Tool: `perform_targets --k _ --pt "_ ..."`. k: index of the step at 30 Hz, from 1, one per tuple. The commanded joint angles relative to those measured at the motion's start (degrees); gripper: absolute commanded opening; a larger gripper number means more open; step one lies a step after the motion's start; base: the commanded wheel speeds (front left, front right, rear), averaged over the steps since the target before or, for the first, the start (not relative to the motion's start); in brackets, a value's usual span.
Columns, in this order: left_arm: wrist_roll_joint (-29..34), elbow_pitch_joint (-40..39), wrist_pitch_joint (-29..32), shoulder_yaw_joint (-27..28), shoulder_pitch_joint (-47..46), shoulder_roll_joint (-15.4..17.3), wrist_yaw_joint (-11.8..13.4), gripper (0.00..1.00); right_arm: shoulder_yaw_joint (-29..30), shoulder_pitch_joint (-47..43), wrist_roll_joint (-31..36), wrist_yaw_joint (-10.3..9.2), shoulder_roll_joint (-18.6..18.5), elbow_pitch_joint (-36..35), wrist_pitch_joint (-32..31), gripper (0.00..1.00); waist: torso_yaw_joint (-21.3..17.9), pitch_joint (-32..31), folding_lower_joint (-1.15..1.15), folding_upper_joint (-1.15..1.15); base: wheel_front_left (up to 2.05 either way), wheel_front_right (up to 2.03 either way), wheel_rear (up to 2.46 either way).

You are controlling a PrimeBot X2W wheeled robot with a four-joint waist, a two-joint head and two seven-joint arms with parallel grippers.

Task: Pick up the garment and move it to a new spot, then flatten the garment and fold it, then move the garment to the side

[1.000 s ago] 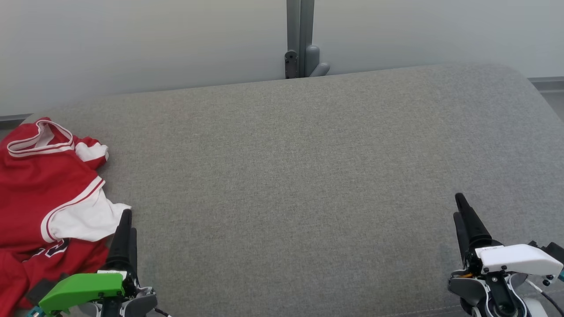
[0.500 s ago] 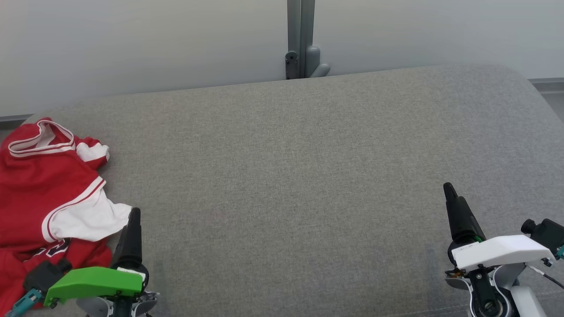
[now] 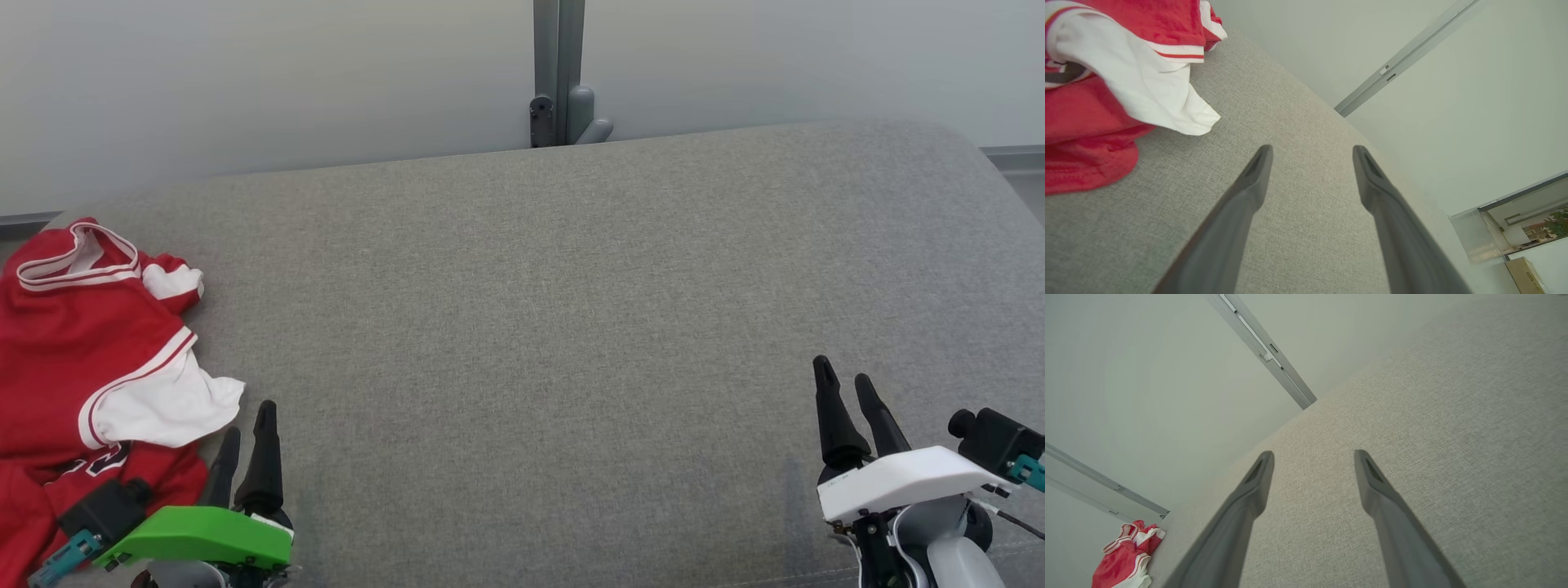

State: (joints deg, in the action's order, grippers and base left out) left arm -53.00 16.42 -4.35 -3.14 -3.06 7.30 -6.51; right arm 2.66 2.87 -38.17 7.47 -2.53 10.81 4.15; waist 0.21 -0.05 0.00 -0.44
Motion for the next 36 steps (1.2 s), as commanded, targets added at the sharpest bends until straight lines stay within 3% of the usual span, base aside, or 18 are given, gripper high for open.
perform_targets --k 1,20,36 --pt "1.5 -0.6 -0.6 0.2 -0.2 0.6 -0.2 1.0 -0.1 0.7 1.7 0.02 -0.3 -0.5 0.6 1.0 0.0 0.0 0.0 0.16 0.0 0.0 0.0" --pt "17.5 -4.1 -3.8 0.6 1.2 1.0 -1.0 1.0 -0.2 0.3 16.3 0.02 -0.3 0.5 3.9 1.0 -0.4 0.0 0.0 0.23 0.0 0.0 0.0" --pt "25.3 -4.2 -6.0 -1.0 1.9 2.3 -1.0 1.0 0.4 -0.6 25.8 0.03 -0.4 0.3 6.1 1.0 -0.7 0.1 0.0 0.28 0.0 0.0 0.0"
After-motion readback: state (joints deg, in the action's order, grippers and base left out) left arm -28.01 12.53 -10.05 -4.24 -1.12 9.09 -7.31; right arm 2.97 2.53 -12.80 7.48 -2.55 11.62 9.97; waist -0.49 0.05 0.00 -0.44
